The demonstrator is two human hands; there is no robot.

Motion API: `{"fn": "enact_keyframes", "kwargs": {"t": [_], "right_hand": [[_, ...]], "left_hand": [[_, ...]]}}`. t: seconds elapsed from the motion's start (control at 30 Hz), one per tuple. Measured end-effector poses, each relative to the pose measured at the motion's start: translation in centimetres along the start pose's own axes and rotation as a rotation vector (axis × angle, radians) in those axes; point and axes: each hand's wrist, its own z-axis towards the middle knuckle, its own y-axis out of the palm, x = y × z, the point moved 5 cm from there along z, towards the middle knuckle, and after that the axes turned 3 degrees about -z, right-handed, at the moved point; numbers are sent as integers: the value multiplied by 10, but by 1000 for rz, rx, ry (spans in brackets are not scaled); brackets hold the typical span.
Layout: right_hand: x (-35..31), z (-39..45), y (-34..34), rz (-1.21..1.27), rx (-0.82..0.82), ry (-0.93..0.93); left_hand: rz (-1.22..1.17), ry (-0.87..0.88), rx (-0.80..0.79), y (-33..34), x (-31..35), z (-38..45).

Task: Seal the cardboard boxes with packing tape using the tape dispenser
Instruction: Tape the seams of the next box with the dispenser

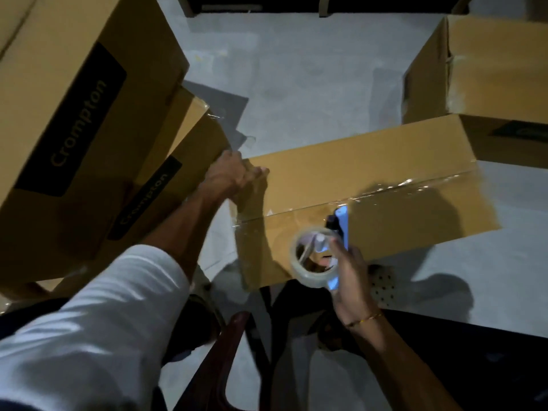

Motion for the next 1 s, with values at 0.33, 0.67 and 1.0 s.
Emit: {"fn": "enact_keyframes", "kwargs": {"t": [0.33, 0.67, 1.0], "right_hand": [[10, -45, 93, -224, -480, 170], [-134, -28, 23, -902, -491, -490], [-179, -58, -11, -1178, -270, -1147]], "left_hand": [[366, -240, -59, -22, -169, 14], [-1000, -121, -570, 6, 71, -98], [-1292, -90, -446, -20, 110, -143]]}}
